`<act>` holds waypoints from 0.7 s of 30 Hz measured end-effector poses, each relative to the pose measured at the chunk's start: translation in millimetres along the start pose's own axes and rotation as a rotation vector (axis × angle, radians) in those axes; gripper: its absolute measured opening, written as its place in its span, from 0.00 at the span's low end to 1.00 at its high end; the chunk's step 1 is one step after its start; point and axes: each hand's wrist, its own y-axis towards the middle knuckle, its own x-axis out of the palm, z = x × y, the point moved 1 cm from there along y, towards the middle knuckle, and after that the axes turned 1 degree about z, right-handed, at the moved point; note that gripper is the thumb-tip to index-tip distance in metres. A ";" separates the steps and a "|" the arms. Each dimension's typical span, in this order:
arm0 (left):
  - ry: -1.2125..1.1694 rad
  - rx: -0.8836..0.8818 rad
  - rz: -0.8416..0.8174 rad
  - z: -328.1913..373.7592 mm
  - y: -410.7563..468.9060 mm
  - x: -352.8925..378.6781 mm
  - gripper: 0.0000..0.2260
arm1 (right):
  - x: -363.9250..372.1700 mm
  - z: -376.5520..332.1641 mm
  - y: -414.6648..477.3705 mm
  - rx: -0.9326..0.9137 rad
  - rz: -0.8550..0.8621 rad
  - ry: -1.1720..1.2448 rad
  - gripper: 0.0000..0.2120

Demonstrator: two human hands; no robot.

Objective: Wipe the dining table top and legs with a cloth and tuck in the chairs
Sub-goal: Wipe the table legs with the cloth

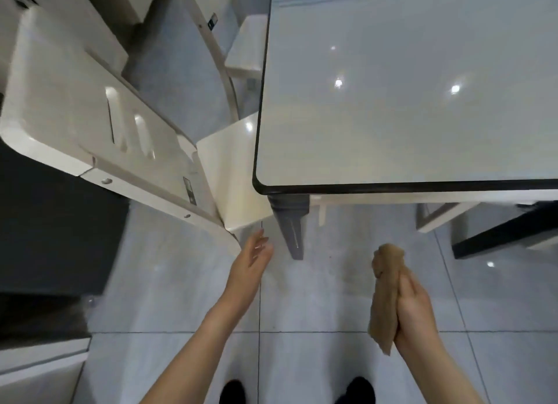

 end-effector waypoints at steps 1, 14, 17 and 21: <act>-0.023 0.022 -0.006 -5.6 20.2 2.7 0.21 | 13.7 7.0 11.1 -0.034 0.014 0.009 0.13; -0.327 0.600 -0.136 -93.0 201.0 46.1 0.28 | 154.4 55.6 106.8 -1.123 0.189 0.009 0.10; -0.351 0.701 -0.148 -105.3 214.4 52.9 0.23 | 163.3 63.2 122.8 -1.511 0.230 -0.011 0.14; -0.398 0.817 -0.174 -116.7 225.5 62.7 0.18 | 181.8 42.5 137.3 -1.876 0.400 -0.148 0.18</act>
